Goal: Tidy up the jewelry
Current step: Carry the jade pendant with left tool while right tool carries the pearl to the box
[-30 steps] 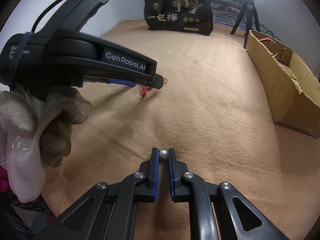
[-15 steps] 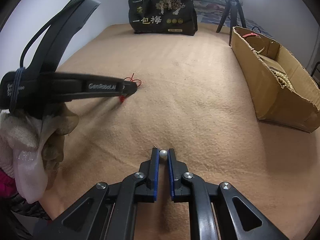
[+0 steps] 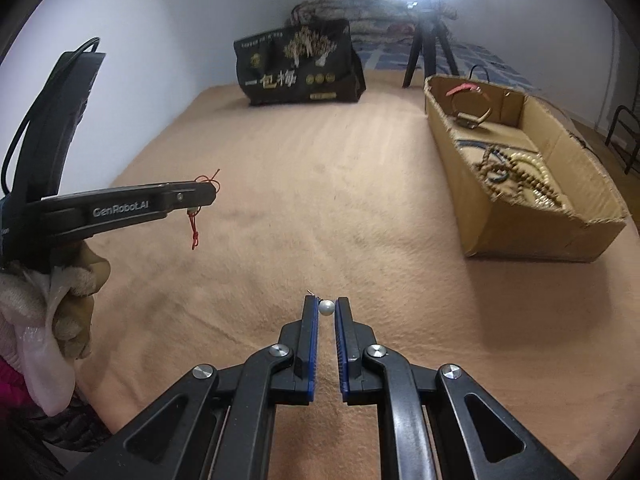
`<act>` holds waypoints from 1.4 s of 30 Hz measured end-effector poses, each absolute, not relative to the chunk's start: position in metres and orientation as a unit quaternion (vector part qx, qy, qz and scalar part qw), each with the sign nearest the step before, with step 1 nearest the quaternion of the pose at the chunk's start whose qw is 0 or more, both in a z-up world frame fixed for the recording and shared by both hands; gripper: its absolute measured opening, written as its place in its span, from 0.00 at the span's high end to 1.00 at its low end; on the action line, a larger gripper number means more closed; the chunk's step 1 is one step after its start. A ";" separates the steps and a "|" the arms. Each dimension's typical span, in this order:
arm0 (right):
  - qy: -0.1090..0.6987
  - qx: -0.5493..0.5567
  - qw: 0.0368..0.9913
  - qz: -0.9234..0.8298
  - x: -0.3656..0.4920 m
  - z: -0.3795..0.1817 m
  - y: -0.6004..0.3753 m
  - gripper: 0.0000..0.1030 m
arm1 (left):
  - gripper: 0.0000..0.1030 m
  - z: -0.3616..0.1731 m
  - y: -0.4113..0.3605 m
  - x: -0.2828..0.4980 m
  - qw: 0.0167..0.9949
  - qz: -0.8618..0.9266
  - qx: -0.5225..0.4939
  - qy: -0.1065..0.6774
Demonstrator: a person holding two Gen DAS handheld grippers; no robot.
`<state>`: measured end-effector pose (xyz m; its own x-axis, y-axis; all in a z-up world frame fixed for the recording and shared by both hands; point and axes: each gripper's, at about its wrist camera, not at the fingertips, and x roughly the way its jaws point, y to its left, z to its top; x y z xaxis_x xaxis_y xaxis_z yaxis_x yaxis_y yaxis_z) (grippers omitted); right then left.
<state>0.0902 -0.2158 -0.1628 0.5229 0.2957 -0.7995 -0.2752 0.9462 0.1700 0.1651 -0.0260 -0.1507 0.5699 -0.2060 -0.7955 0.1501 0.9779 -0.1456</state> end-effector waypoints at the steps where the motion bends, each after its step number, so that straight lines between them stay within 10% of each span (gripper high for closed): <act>1: 0.457 0.014 0.874 0.164 0.089 -0.157 -0.218 0.94 | 0.85 -0.145 -0.028 0.164 0.888 -0.103 -0.030 0.448; 42: 0.362 0.041 0.929 0.069 0.193 -0.043 -0.357 0.94 | 0.85 -0.059 -0.170 0.202 0.905 -0.217 -0.046 0.362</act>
